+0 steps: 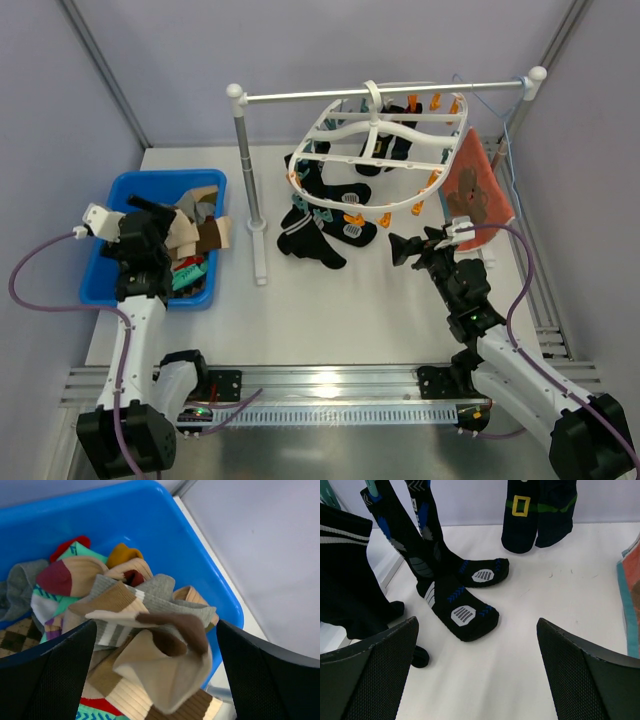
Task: Remove the socks clipped to the hanger
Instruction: Place the sock in the bin.
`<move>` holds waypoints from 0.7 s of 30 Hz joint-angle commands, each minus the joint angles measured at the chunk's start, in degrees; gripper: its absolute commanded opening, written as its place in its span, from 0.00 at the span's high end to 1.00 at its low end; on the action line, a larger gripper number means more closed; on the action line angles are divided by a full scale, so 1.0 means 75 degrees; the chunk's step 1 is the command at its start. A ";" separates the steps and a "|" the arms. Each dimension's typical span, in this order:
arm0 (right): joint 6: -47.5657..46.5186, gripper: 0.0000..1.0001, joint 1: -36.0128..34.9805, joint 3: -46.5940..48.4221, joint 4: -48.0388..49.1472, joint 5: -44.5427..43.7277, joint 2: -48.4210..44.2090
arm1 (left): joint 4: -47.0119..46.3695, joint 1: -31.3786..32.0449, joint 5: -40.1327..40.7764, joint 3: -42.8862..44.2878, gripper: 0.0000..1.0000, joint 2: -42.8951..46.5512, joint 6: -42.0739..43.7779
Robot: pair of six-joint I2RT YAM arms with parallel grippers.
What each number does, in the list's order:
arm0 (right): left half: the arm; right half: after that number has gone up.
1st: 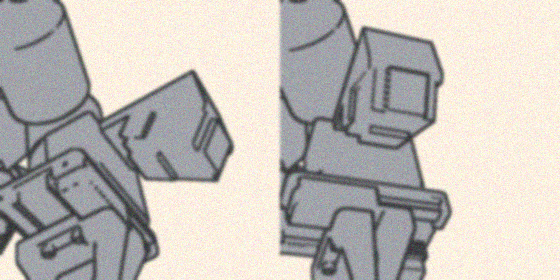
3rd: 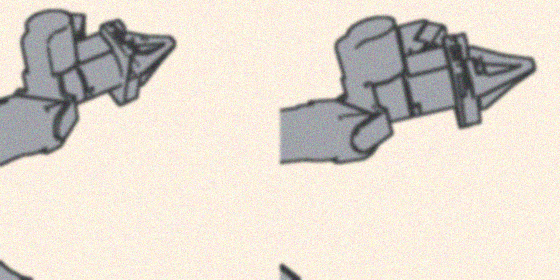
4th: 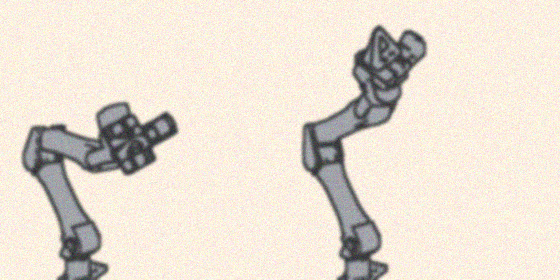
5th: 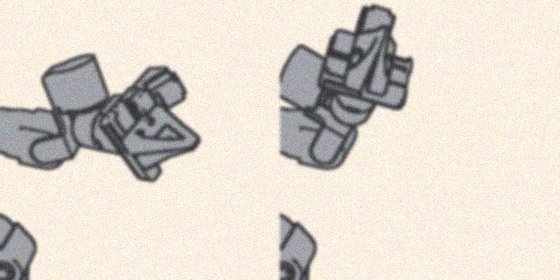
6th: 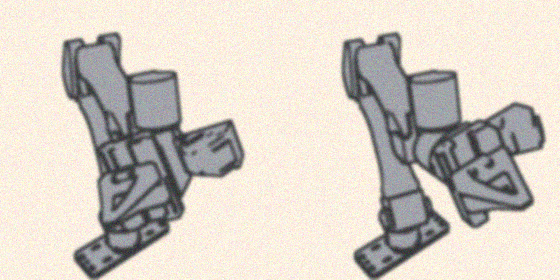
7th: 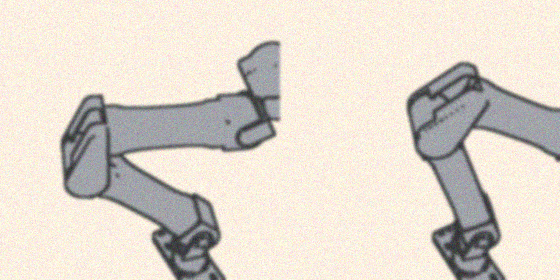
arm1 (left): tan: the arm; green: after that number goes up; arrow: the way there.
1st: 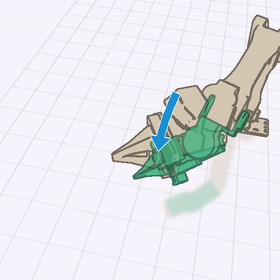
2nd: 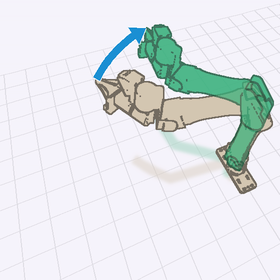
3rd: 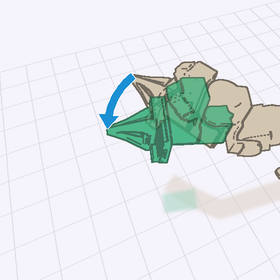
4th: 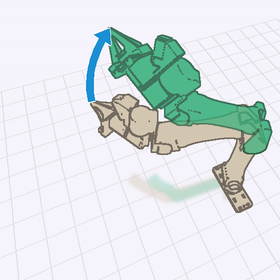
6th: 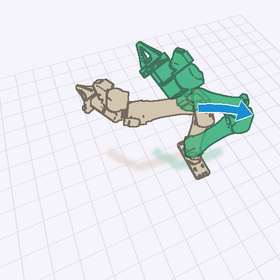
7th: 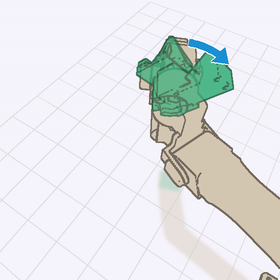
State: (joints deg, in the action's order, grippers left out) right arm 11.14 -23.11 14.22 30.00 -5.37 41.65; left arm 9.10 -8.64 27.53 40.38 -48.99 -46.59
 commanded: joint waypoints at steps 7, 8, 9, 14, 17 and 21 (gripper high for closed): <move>0.0121 0.00 0.0035 0.0050 0.0442 0.0059 0.0049 | 0.0626 0.0179 -0.0636 0.0429 0.01 0.0681 -0.0316; 0.0132 0.00 0.0035 0.0061 0.0453 0.0071 0.0048 | 0.0684 0.0192 -0.0566 0.0440 0.00 0.0835 -0.0292; 0.0132 0.00 0.0047 0.0061 0.0453 0.0083 0.0048 | 0.0824 0.0238 -0.0379 0.0440 0.00 0.1011 -0.0304; 0.0144 0.00 0.0035 0.0061 0.0442 0.0083 0.0060 | 0.0872 0.0601 -0.0015 0.0393 0.00 0.1983 -0.0316; 0.0144 0.00 0.0047 0.0061 0.0453 0.0106 0.0083 | 0.0732 0.0871 0.0173 0.0300 0.00 0.2487 -0.0292; 0.0168 0.00 0.0058 0.0073 0.0477 0.0118 0.0142 | 0.0006 0.1071 0.0069 -0.0052 0.00 0.3005 -0.0163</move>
State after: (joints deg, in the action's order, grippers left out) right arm 11.31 -23.00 14.22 30.17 -5.04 42.15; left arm 13.43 -1.15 27.33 40.86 -28.29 -48.80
